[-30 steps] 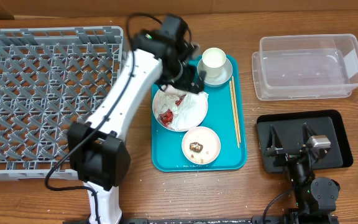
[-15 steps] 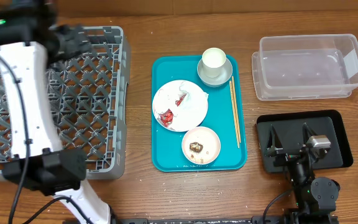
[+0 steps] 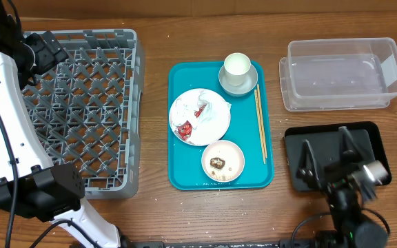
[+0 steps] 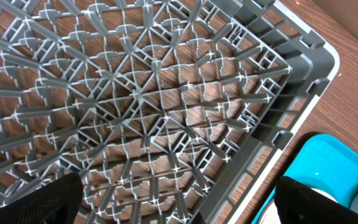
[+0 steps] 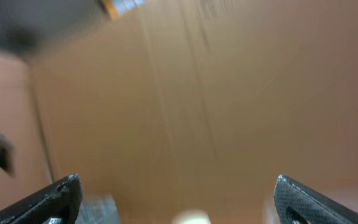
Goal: Sort waste into correct bins and load items into the dishwasher
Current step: 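Move the right gripper over the white plate toward the tissue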
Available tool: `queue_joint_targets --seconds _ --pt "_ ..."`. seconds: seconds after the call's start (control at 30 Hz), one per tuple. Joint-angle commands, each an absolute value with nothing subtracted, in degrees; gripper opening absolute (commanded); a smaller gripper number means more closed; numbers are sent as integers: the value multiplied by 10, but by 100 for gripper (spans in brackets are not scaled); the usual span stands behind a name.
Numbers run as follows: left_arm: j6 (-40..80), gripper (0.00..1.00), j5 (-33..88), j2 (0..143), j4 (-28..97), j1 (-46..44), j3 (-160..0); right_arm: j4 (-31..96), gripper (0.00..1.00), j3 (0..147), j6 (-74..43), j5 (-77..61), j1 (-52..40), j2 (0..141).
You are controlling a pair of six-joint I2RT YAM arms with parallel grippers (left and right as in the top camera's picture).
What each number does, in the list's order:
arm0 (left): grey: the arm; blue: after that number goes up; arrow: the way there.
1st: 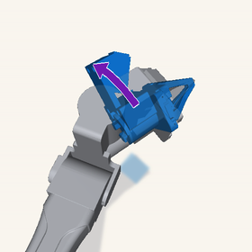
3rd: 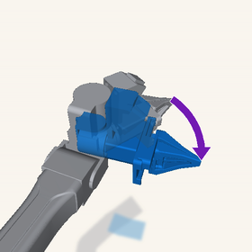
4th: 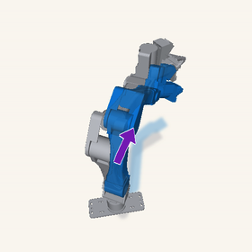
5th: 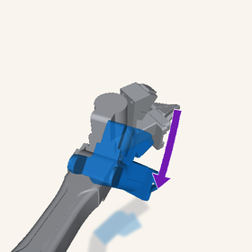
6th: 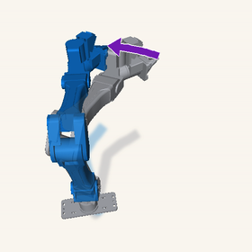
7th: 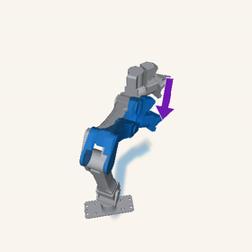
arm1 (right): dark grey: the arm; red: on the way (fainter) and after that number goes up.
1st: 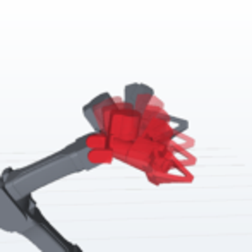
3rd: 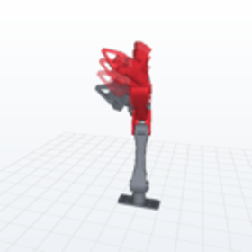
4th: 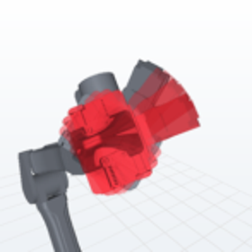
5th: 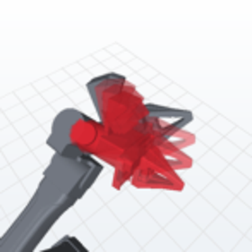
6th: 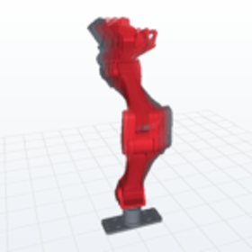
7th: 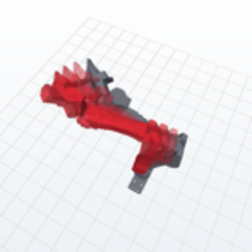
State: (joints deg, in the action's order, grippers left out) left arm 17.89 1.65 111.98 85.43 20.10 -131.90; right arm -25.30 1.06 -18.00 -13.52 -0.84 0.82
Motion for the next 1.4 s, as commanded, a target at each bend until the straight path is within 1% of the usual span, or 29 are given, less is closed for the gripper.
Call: queue_joint_targets --seconds 0.0,0.07,0.1,0.13,0.2,0.23,0.33,0.4,0.53,0.6,0.67,0.73,0.8,0.87,0.97,1.03,1.1,1.17,1.2,1.27,1.37 --pt "185 100 25 1121 854 199 -1329 -369 100 6 -215 -132 -12 3" --pt "185 100 24 1121 854 199 -1329 -453 100 21 -214 -98 -12 12" --pt "185 100 24 1121 854 199 -1329 -476 100 42 -209 -95 -12 23" --pt "184 100 24 1121 854 199 -1329 -476 100 70 -206 -98 -12 36" --pt "184 100 24 1121 854 199 -1329 -433 100 144 -185 -145 -12 75" --pt "185 100 24 1121 854 199 -1329 -394 100 190 -160 -185 -12 102" --pt "184 100 24 1121 854 199 -1329 -209 100 365 -99 -317 -12 223" --pt "185 100 24 1121 854 199 -1329 -42 100 502 -70 -397 -12 330" --pt "185 100 24 1121 854 199 -1329 267 100 742 -13 -463 -22 542" --pt "184 100 24 1121 854 199 -1329 366 100 832 -7 -477 -40 637" --pt "185 100 24 1121 854 199 -1329 407 100 894 -29 -515 -55 720" --pt "184 100 24 1121 854 199 -1329 408 100 926 -85 -571 -62 791" --pt "185 100 24 1121 854 199 -1329 406 100 933 -156 -623 -63 853" --pt "185 100 24 1121 854 199 -1329 391 100 933 -223 -640 -64 911" --pt "185 100 24 1121 854 199 -1329 376 100 932 -241 -616 -79 986" --pt "185 100 24 1121 854 199 -1329 390 100 932 -241 -562 -103 1029" --pt "185 100 24 1121 854 199 -1329 413 100 932 -252 -458 -138 1061" --pt "185 100 24 1121 854 199 -1329 432 100 932 -279 -320 -181 1081" --pt "185 100 24 1121 854 199 -1329 437 98 932 -292 -251 -204 1087" --pt "184 100 24 1121 854 199 -1329 439 90 932 -326 -121 -254 1102" --pt "184 100 24 1121 854 199 -1329 438 77 932 -382 1 -316 1123"
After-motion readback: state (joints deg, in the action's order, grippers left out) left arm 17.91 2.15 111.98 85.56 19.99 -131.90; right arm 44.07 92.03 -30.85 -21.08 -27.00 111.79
